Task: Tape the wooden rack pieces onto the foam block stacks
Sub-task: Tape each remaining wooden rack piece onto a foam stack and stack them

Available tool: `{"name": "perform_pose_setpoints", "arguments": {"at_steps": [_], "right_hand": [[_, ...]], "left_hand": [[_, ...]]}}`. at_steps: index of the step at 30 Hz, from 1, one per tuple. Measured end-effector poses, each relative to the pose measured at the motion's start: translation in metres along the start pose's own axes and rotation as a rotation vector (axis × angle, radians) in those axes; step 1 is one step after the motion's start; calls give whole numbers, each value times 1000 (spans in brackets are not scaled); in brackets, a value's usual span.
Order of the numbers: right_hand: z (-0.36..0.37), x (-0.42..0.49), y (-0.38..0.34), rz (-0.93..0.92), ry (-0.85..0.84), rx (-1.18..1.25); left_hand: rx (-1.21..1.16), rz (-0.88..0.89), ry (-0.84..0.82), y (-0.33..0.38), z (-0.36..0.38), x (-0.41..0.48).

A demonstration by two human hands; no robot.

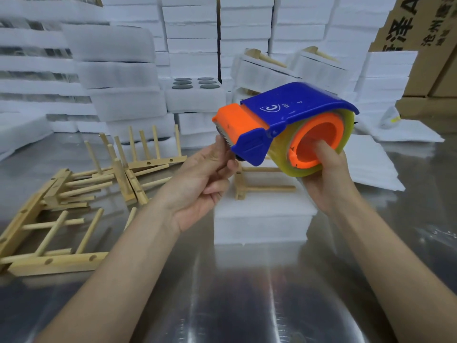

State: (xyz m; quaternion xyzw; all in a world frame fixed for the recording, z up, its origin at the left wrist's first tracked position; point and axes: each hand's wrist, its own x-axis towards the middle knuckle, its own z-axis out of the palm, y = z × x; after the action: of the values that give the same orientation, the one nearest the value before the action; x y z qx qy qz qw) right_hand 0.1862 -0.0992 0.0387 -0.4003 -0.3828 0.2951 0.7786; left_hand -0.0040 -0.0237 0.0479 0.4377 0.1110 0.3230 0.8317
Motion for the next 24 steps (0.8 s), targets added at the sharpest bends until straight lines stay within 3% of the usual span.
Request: {"name": "perform_pose_setpoints", "arguments": {"at_steps": [5, 8, 11, 14, 17, 24], "right_hand": [[2, -1, 3, 21, -27, 55], [1, 1, 0, 31, -9, 127], [0, 1, -6, -31, -67, 128], [3, 3, -11, -119, -156, 93], [-2, 9, -18, -169, -142, 46], [-53, 20, -36, -208, 82, 61]], "left_hand": [[-35, 4, -22, -2, 4, -1], [73, 21, 40, -1, 5, -1], [188, 122, 114, 5, 8, 0], [171, 250, 57, 15, 11, -2], [182, 327, 40, 25, 11, -6], [-206, 352, 141, 64, -18, -12]]}}
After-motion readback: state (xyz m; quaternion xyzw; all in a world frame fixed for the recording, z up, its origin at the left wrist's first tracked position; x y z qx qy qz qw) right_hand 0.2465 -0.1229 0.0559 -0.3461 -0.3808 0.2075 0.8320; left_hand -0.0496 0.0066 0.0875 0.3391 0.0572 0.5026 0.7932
